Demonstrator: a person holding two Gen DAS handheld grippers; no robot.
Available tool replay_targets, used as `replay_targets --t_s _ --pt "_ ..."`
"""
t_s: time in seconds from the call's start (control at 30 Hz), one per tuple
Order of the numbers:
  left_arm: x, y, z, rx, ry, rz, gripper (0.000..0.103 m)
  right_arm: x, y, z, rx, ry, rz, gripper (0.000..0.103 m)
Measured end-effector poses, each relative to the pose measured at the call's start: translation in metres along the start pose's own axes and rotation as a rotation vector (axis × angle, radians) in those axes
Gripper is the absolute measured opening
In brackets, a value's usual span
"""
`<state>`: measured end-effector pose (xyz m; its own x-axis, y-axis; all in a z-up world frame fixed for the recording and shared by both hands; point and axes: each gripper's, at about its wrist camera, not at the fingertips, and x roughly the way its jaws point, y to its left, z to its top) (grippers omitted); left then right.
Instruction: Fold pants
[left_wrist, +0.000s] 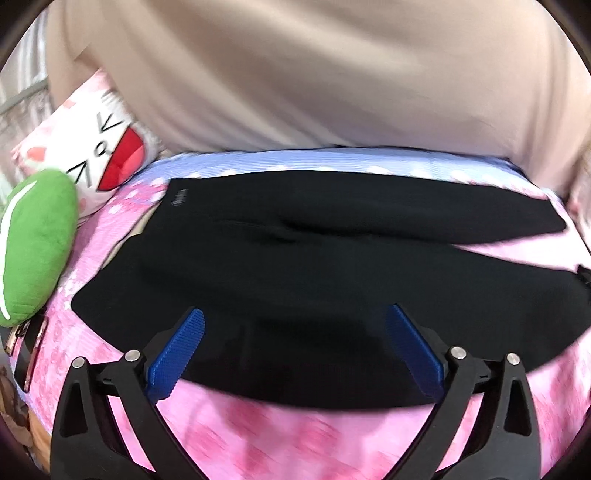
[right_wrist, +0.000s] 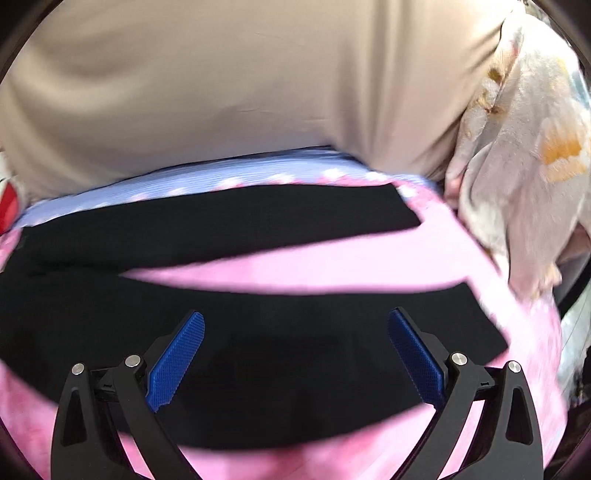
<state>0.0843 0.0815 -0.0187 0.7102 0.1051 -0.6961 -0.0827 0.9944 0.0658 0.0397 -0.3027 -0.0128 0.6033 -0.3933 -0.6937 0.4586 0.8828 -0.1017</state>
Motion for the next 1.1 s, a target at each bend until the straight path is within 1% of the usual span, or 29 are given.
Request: replay_targets --t_s 0.03,0.07,0.13,0.2,0.23,0.3,0.37,0.4,0.43,0.53,0.57,0.6,0.63,0.67,0.7,0.73,0.77,0.8,0.83,0.87,0.9,0.93,0.97,1.0,1.07,1.1 --pt "0.009 0.013 0.007 -0.028 0.017 0.002 0.097 0.025 -0.025 0.016 0.005 0.023 0.008 0.097" --pt "0.021 0.029 0.016 -0.067 0.037 0.003 0.097 0.040 -0.039 0.027 0.014 0.039 0.009 0.097" --pt "0.040 0.058 0.033 -0.135 0.050 0.012 0.097 0.079 -0.074 0.054 0.060 0.074 0.027 0.097" --pt "0.057 0.081 0.050 -0.171 0.050 0.057 0.097 0.119 -0.106 0.084 0.124 0.095 0.067 0.097" --pt "0.066 0.092 0.061 -0.173 0.035 0.083 0.097 0.138 -0.117 0.096 0.138 0.106 0.078 0.096" --pt "0.083 0.109 0.083 -0.166 0.010 0.153 0.097 0.165 -0.129 0.115 0.144 0.104 0.040 0.096" --pt "0.099 0.120 0.102 -0.148 -0.005 0.161 0.098 0.197 -0.138 0.130 0.145 0.130 0.030 0.096" --pt "0.110 0.127 0.112 -0.142 0.001 0.163 0.098 0.208 -0.141 0.133 0.146 0.142 0.037 0.096" --pt "0.128 0.137 0.125 -0.140 0.026 0.159 0.098 0.223 -0.142 0.138 0.143 0.165 0.050 0.096" --pt "0.170 0.155 0.151 -0.158 0.059 0.183 0.098 0.252 -0.136 0.142 0.119 0.210 0.072 0.096" --pt "0.184 0.162 0.157 -0.157 0.066 0.203 0.098 0.263 -0.132 0.142 0.105 0.231 0.075 0.097" --pt "0.205 0.170 0.165 -0.150 0.095 0.225 0.098 0.268 -0.128 0.142 0.089 0.224 0.070 0.097" --pt "0.218 0.176 0.170 -0.151 0.117 0.247 0.098 0.267 -0.125 0.144 0.080 0.199 0.077 0.090" --pt "0.234 0.183 0.174 -0.160 0.139 0.267 0.098 0.266 -0.124 0.145 0.079 0.195 0.086 0.086" --pt "0.245 0.189 0.177 -0.168 0.158 0.265 0.098 0.266 -0.123 0.146 0.080 0.193 0.090 0.074" --pt "0.262 0.197 0.180 -0.189 0.197 0.258 0.098 0.264 -0.122 0.147 0.081 0.188 0.091 0.051" --pt "0.271 0.201 0.180 -0.207 0.221 0.241 0.097 0.261 -0.122 0.148 0.088 0.184 0.137 0.033" --pt "0.285 0.205 0.180 -0.232 0.255 0.190 0.095 0.260 -0.121 0.150 0.098 0.190 0.195 0.012" --pt "0.290 0.205 0.179 -0.239 0.270 0.159 0.076 0.255 -0.116 0.150 0.098 0.192 0.215 0.012" --pt "0.294 0.205 0.179 -0.240 0.280 0.122 0.066 0.249 -0.110 0.150 0.065 0.185 0.189 0.012" --pt "0.290 0.203 0.181 -0.227 0.258 0.124 0.054 0.241 -0.103 0.149 0.042 0.179 0.182 0.012" --pt "0.286 0.201 0.184 -0.213 0.262 0.118 0.022 0.232 -0.099 0.148 0.037 0.168 0.184 0.012" --pt "0.281 0.201 0.185 -0.215 0.265 0.102 0.022 0.224 -0.097 0.148 0.039 0.157 0.185 0.012" --pt "0.268 0.202 0.185 -0.225 0.246 0.077 0.021 0.210 -0.094 0.147 0.041 0.134 0.196 0.012" --pt "0.227 0.201 0.185 -0.204 0.163 0.052 0.021 0.174 -0.093 0.149 0.042 0.069 0.221 0.011" --pt "0.196 0.204 0.183 -0.195 0.109 0.027 0.021 0.153 -0.092 0.148 0.037 0.034 0.235 0.011"
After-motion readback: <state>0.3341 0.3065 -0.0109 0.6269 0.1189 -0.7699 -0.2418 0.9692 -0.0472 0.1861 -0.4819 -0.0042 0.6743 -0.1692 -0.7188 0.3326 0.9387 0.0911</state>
